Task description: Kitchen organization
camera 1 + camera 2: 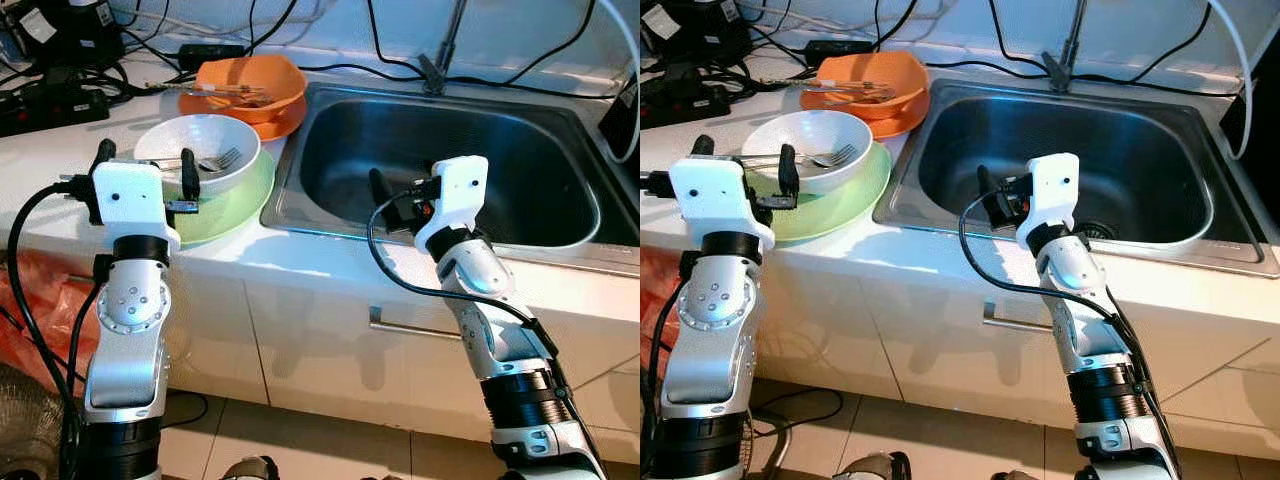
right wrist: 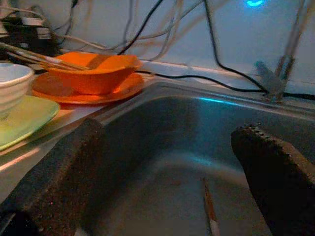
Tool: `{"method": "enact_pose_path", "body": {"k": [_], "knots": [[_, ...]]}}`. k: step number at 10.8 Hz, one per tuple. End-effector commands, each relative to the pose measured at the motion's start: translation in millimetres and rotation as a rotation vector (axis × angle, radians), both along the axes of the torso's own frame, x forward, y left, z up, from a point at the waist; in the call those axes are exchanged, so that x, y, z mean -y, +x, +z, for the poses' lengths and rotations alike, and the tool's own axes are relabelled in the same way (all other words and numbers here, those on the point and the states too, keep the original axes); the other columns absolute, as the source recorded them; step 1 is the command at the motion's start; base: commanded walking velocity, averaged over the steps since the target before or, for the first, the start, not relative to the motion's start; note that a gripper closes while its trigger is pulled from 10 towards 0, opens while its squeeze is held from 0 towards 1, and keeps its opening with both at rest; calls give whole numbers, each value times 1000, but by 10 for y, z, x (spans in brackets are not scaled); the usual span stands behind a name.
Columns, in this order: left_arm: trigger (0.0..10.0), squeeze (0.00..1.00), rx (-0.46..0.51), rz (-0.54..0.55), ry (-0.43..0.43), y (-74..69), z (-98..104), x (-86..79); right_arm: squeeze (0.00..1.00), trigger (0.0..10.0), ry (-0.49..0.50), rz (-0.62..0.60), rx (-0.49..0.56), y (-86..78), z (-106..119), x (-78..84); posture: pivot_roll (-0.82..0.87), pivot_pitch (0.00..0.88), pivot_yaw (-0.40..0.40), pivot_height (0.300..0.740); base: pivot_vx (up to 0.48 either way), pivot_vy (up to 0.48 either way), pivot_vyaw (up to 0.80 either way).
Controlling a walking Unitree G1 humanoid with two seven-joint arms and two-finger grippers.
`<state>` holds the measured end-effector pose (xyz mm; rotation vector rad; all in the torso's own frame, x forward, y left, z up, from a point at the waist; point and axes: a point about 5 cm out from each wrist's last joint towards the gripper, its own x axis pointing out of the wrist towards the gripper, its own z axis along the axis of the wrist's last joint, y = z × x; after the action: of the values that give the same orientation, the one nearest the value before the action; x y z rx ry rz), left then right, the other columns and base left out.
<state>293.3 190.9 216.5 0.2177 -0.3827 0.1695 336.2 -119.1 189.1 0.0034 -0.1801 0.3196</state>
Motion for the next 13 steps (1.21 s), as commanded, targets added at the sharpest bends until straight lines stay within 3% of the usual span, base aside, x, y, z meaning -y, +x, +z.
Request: {"method": "enact_pose_path", "body": {"k": [1,2,4,6,7,9,13], "knots": [[10000,0,40,-76,-52,-9,115,68,0,10000,8,85,24,-53,99,-62,49,93,-18,740,0,0,0],[10000,0,53,-116,-114,-46,193,78,0,10000,-16,194,33,-111,135,-147,48,91,-21,740,0,0,0],[10000,0,69,-75,-97,-189,248,-57,0,10000,-71,314,23,-193,112,-212,61,88,-26,740,0,0,0],[10000,0,-6,14,-121,-276,62,-231,0,10000,-94,424,-2,-269,53,-289,78,84,-29,740,0,0,0],[10000,0,-42,20,-125,-283,-4,-228,0,10000,-102,500,-19,-327,28,-359,89,83,-30,740,0,0,0],[10000,0,-138,-34,-183,-208,-170,-218,0,10000,-110,530,-28,-339,18,-382,86,85,-33,740,0,0,0],[10000,0,-141,-90,-139,-61,-161,-287,0,10000,-120,489,-22,-323,42,-309,65,92,-44,740,0,0,0]]}}
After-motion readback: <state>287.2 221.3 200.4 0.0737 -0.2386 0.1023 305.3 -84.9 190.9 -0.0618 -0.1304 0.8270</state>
